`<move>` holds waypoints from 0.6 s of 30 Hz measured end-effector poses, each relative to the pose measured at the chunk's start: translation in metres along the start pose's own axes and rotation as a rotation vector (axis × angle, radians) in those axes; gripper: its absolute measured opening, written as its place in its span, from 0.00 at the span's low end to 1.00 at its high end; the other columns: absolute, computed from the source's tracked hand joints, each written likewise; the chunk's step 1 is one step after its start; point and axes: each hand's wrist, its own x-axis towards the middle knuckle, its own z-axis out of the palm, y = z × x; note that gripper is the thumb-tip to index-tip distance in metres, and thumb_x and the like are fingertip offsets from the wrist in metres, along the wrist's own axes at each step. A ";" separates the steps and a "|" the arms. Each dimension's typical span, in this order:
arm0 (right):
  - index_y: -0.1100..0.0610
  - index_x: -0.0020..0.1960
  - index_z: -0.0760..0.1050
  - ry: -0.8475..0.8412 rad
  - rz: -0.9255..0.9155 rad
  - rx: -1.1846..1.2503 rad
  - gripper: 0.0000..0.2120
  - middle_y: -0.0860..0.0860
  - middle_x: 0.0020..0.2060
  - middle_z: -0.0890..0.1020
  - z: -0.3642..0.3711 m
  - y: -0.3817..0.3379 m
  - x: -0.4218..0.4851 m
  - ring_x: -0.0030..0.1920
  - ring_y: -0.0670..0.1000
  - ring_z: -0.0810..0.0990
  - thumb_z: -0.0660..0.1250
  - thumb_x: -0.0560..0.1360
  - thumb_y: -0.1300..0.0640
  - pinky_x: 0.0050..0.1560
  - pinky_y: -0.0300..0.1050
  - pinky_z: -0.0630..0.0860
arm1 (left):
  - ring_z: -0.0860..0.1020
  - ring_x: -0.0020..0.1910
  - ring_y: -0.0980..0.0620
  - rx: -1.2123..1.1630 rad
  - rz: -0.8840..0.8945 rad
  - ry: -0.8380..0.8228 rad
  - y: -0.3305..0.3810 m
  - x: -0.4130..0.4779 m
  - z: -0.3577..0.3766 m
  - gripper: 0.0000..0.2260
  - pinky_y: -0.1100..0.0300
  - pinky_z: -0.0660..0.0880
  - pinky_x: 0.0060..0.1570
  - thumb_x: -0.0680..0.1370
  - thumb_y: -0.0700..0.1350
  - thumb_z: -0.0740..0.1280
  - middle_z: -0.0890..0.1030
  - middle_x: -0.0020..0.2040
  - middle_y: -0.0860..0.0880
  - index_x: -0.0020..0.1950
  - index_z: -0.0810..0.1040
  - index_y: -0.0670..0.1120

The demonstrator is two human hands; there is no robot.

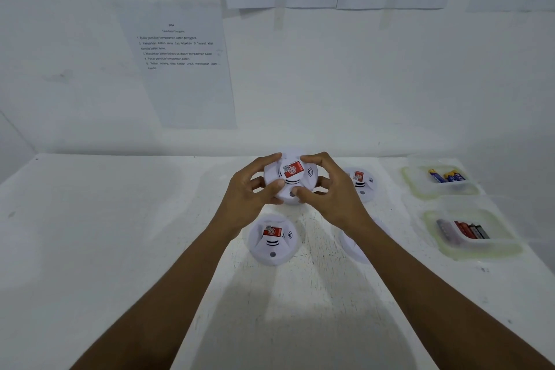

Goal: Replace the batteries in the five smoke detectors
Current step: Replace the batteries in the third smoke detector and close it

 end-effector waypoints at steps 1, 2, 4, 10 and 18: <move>0.46 0.61 0.72 -0.006 0.011 0.014 0.21 0.42 0.56 0.79 0.000 0.000 0.000 0.53 0.45 0.82 0.75 0.73 0.59 0.46 0.37 0.82 | 0.81 0.56 0.49 -0.001 -0.002 -0.003 0.000 0.000 -0.001 0.20 0.51 0.82 0.46 0.75 0.42 0.71 0.79 0.62 0.50 0.66 0.75 0.51; 0.47 0.61 0.73 -0.012 0.022 0.031 0.19 0.42 0.56 0.79 -0.001 0.000 0.000 0.54 0.45 0.82 0.73 0.74 0.60 0.47 0.37 0.81 | 0.81 0.56 0.49 0.000 -0.002 -0.008 0.001 -0.001 -0.002 0.20 0.50 0.82 0.46 0.75 0.41 0.71 0.79 0.63 0.49 0.66 0.75 0.50; 0.47 0.61 0.75 -0.027 0.037 0.070 0.17 0.44 0.57 0.79 -0.004 0.000 0.001 0.55 0.47 0.82 0.72 0.76 0.59 0.49 0.41 0.82 | 0.81 0.56 0.49 0.001 0.000 -0.017 0.002 0.000 -0.004 0.20 0.49 0.82 0.47 0.75 0.41 0.71 0.78 0.63 0.49 0.67 0.75 0.49; 0.47 0.60 0.79 -0.031 0.086 0.177 0.15 0.48 0.58 0.81 -0.005 0.000 0.002 0.56 0.53 0.83 0.72 0.76 0.59 0.52 0.54 0.83 | 0.81 0.56 0.49 -0.017 -0.005 -0.036 0.003 -0.001 -0.007 0.20 0.48 0.82 0.48 0.75 0.41 0.71 0.79 0.62 0.49 0.67 0.75 0.49; 0.48 0.60 0.79 -0.018 0.093 0.187 0.15 0.50 0.58 0.81 -0.001 0.000 0.002 0.56 0.54 0.83 0.72 0.75 0.60 0.52 0.56 0.83 | 0.81 0.57 0.48 -0.027 -0.008 -0.038 0.003 -0.002 -0.008 0.17 0.51 0.82 0.47 0.77 0.42 0.69 0.79 0.62 0.49 0.65 0.76 0.52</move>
